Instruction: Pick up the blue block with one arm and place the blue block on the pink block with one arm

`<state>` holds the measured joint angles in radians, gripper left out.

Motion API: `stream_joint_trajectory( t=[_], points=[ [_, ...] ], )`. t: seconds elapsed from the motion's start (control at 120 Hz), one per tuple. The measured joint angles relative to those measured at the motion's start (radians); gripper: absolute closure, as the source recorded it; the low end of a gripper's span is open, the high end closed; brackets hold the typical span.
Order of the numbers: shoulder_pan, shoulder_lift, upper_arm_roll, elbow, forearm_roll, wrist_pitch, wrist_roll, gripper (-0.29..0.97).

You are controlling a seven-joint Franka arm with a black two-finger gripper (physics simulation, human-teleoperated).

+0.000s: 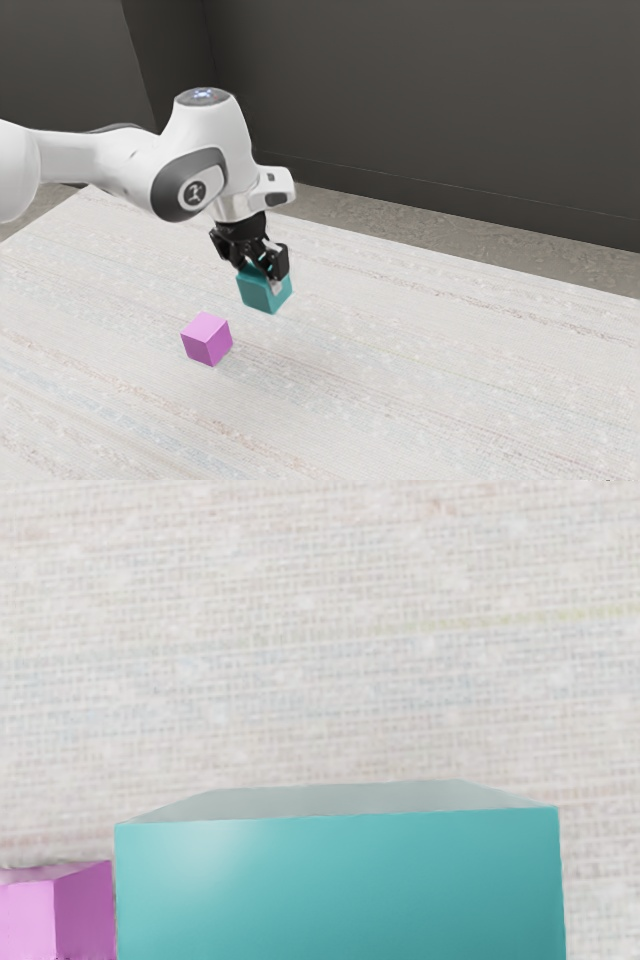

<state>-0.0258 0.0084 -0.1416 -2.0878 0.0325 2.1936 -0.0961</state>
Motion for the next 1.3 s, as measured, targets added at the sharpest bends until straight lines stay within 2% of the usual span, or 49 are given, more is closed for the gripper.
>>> stream_joint_trajectory(
  t=[0.233, 0.575, 0.733, 0.992, 1.3],
  points=[
    [-0.026, -0.003, 0.113, 0.002, 0.001, 0.000, 0.037, 0.43],
    [0.006, -0.047, 0.214, -0.046, 0.004, 0.002, 0.102, 0.44],
    [0.045, -0.066, 0.223, -0.080, 0.007, 0.004, 0.130, 0.44],
    [0.016, -0.060, 0.224, -0.102, 0.008, 0.017, 0.161, 0.45],
    [0.025, -0.063, 0.220, -0.129, 0.004, 0.033, 0.182, 0.45]
  ],
)
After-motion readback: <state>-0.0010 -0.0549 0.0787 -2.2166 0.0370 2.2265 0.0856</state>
